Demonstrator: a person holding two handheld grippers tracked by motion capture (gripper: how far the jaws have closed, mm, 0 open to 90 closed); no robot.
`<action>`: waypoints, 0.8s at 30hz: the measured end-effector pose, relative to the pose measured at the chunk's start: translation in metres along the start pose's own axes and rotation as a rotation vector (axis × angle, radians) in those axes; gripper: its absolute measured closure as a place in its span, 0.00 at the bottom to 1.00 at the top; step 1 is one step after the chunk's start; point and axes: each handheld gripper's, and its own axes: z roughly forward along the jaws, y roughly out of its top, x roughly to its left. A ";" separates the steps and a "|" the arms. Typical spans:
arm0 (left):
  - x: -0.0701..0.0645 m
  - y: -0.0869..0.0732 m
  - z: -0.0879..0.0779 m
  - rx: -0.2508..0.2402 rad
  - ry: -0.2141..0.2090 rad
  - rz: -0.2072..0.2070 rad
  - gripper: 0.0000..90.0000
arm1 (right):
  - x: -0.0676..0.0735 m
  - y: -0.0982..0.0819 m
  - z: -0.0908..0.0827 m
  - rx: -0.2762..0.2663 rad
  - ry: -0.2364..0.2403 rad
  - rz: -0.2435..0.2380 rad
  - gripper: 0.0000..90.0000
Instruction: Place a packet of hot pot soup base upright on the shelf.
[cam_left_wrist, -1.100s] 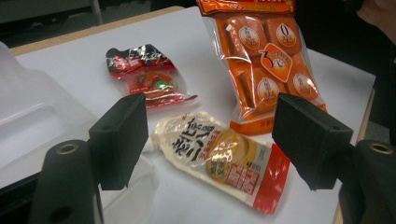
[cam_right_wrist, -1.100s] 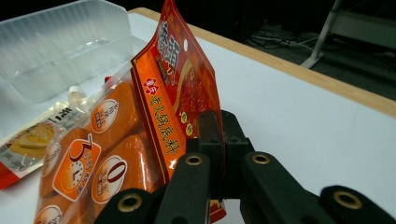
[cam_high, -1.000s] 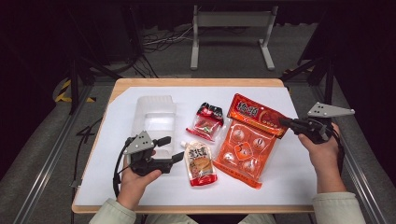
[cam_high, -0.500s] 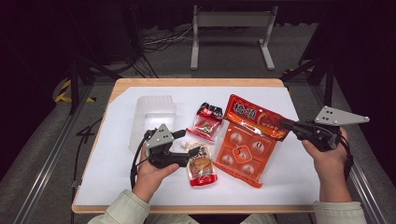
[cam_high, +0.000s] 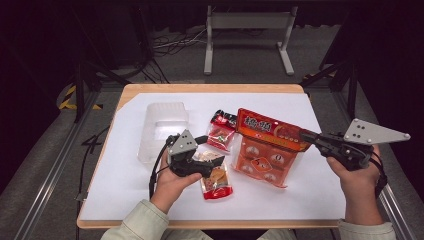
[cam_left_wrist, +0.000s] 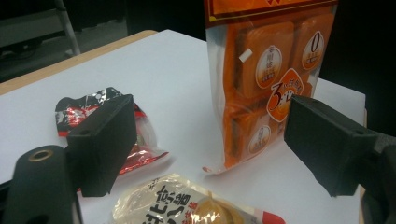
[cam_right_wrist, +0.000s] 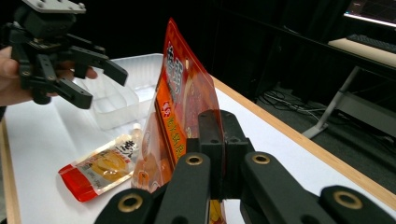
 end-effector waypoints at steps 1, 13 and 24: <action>0.000 0.001 0.002 0.000 -0.002 0.003 0.19 | 0.001 0.000 0.000 -0.002 0.003 -0.003 1.00; -0.001 0.004 0.017 -0.030 -0.054 0.011 0.25 | 0.015 0.008 -0.001 -0.013 0.036 -0.043 1.00; 0.000 0.003 0.036 -0.101 -0.174 -0.035 0.20 | 0.017 0.009 0.001 -0.016 0.052 -0.050 1.00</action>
